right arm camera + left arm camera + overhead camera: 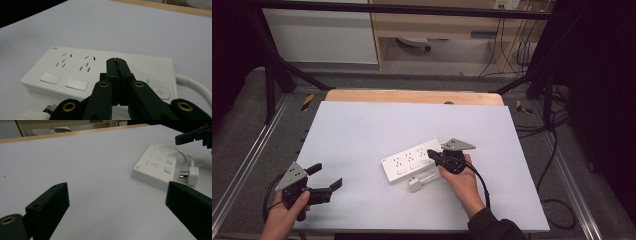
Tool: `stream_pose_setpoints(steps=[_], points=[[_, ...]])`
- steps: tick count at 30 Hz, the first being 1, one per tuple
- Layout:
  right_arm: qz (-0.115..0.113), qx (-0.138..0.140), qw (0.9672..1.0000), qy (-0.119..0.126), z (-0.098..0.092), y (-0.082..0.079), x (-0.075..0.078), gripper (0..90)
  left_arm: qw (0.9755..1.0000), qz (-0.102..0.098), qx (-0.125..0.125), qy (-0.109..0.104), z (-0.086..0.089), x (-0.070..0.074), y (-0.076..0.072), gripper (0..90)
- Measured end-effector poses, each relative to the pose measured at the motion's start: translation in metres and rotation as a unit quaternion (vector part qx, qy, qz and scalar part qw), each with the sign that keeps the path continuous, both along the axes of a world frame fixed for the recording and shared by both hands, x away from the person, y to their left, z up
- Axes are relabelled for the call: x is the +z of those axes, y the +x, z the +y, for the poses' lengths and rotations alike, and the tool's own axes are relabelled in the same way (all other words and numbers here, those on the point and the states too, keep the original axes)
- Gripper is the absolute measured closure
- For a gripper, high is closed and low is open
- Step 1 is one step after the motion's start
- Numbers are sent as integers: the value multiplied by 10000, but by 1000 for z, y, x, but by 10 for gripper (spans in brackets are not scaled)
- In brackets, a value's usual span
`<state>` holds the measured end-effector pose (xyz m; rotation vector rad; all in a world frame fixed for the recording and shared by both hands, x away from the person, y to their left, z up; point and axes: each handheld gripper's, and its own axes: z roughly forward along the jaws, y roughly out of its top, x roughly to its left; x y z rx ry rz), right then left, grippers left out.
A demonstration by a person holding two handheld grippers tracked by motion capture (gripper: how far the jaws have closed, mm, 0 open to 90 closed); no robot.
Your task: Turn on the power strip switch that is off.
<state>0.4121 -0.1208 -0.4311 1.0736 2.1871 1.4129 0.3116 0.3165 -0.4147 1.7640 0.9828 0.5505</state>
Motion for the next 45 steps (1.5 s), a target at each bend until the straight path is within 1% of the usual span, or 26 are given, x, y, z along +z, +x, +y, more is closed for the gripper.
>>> stream_pose_setpoints(steps=[1,17,31,45], points=[[-3,-1,10000,-23,0,0,-1,900,10000,-3,-18,27,0,0,0,51],[50,-49,9999,-82,-2,-1,-7,900,10000,-5,-15,46,0,0,0,52],[169,-77,9997,-168,0,1,-16,900,10000,2,-19,47,0,0,0,51],[186,-97,9996,-206,1,2,-18,900,10000,3,-23,46,0,0,0,51]])
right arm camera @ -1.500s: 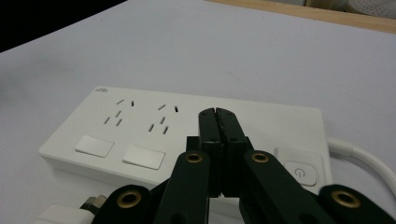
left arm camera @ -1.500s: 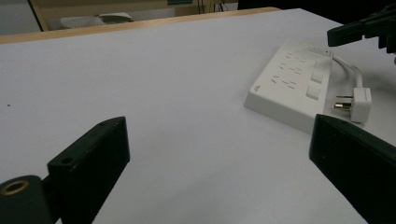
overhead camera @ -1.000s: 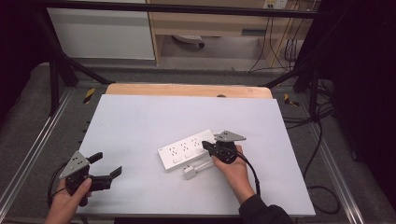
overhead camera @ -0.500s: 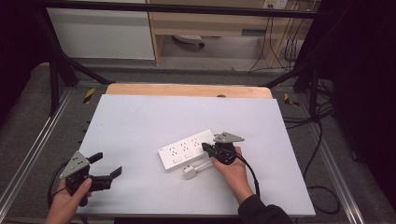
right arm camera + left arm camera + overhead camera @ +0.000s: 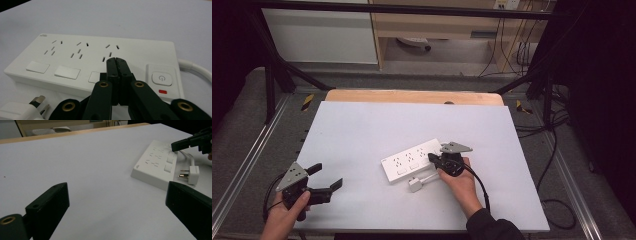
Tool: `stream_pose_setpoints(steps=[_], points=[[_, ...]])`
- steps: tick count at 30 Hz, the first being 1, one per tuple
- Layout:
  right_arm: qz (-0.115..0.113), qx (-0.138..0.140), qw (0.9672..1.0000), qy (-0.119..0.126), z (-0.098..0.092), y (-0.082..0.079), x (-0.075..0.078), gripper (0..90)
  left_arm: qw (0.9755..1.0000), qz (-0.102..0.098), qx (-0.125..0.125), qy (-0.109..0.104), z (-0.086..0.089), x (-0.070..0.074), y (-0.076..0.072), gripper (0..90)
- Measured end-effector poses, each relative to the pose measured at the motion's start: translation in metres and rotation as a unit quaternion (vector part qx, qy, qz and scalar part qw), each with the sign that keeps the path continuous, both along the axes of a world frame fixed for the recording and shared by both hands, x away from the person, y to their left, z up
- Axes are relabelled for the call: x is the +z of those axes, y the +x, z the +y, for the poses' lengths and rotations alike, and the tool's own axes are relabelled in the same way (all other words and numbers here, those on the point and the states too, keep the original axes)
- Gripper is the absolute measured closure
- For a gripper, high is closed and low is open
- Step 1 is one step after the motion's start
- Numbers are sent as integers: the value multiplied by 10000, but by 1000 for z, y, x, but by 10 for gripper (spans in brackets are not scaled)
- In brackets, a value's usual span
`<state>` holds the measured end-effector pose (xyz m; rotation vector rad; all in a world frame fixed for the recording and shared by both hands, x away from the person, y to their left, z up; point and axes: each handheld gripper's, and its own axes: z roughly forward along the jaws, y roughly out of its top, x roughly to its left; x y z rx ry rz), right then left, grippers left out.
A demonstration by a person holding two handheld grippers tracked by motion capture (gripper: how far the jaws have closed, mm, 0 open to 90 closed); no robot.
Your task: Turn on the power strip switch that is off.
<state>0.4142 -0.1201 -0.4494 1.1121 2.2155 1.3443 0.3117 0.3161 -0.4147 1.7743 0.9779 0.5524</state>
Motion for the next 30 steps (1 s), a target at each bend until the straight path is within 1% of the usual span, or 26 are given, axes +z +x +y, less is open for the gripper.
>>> stream_pose_setpoints(steps=[7,24,30], points=[[-34,-28,10000,-6,1,0,-1,900,10000,4,-3,2,0,0,0,51],[16,-67,10000,69,0,0,-1,900,10000,4,2,-5,0,0,0,51],[-6,-76,9999,69,0,0,-2,900,10000,6,1,-1,0,0,0,51]])
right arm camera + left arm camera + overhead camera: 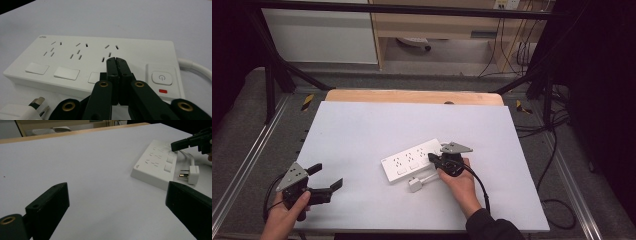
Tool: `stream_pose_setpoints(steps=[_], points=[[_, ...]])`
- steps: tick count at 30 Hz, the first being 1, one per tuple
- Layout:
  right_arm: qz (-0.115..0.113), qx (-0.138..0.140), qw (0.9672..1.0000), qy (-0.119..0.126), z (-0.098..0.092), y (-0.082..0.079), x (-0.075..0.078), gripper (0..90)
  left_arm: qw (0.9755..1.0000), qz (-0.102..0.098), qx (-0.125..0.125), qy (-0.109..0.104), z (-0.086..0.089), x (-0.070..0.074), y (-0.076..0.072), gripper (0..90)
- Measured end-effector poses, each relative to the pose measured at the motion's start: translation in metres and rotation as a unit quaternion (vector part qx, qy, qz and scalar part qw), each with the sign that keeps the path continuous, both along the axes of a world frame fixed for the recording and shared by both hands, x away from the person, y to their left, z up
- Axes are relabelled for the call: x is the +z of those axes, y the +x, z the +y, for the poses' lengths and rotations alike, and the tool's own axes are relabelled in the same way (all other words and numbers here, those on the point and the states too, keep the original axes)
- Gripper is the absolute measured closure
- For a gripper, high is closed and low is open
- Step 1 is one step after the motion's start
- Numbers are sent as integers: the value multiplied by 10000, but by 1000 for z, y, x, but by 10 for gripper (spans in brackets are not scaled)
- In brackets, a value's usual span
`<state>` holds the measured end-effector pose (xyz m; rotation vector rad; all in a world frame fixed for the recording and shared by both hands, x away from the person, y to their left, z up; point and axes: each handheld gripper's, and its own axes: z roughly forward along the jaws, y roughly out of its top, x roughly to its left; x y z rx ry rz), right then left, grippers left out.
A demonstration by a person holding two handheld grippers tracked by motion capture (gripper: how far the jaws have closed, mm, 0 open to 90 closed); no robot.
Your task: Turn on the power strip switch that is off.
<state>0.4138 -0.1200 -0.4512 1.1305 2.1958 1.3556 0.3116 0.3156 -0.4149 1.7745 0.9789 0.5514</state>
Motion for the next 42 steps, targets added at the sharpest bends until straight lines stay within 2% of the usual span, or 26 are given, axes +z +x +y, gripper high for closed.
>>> stream_pose_setpoints(steps=[9,29,35,42], points=[[16,-7,10000,-64,1,0,-1,900,10000,-6,0,10,0,0,0,51],[-2,11,10000,-37,0,1,-2,900,10000,-17,0,13,1,0,0,51],[-59,7,9999,91,-1,1,3,900,10000,-14,0,12,1,0,0,51],[-84,7,9999,114,-1,1,5,900,10000,-13,5,15,1,0,0,51]])
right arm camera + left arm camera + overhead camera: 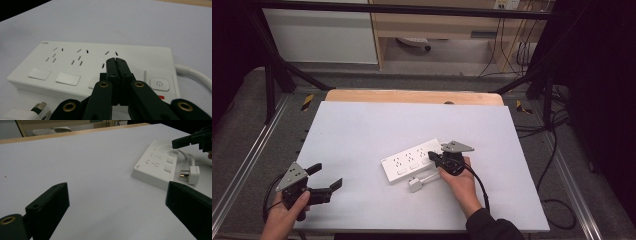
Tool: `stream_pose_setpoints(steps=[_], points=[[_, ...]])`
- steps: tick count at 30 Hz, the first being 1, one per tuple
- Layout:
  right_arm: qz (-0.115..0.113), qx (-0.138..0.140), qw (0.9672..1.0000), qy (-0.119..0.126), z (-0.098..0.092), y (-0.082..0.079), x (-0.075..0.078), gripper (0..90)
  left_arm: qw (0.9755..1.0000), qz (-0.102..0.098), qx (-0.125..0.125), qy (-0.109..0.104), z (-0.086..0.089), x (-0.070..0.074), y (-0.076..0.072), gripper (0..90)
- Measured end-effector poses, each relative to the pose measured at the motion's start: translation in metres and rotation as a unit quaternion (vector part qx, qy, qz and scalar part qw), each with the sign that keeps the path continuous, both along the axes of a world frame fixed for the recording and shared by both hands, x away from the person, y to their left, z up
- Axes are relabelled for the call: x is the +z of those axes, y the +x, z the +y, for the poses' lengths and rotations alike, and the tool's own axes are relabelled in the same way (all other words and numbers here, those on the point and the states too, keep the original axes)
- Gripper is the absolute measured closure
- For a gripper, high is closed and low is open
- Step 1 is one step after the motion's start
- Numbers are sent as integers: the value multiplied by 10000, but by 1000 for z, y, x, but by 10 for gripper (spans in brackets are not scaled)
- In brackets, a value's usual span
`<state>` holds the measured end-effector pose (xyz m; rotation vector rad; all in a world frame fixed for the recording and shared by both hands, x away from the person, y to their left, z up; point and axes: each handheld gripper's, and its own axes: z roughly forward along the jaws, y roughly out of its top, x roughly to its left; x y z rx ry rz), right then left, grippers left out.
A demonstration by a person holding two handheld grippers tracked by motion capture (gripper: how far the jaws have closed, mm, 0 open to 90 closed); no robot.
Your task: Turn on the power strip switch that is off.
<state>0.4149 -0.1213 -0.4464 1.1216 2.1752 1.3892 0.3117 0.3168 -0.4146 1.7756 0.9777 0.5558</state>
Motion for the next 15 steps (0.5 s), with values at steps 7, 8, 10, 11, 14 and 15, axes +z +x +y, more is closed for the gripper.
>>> stream_pose_setpoints(steps=[7,8,10,11,14,15], points=[[-79,27,10000,41,0,0,7,900,10000,-1,2,-4,0,0,0,51],[-101,29,9999,38,0,1,7,900,10000,-2,3,-3,0,0,0,51],[-111,24,9999,54,0,1,9,900,10000,0,3,-2,0,0,0,51],[-117,28,9999,64,0,1,10,900,10000,-1,2,-5,0,0,0,51],[-140,27,9999,66,-1,1,13,900,10000,-4,5,-4,0,0,0,51],[-148,38,9999,44,-1,1,14,900,10000,-5,2,-2,0,0,0,51]])
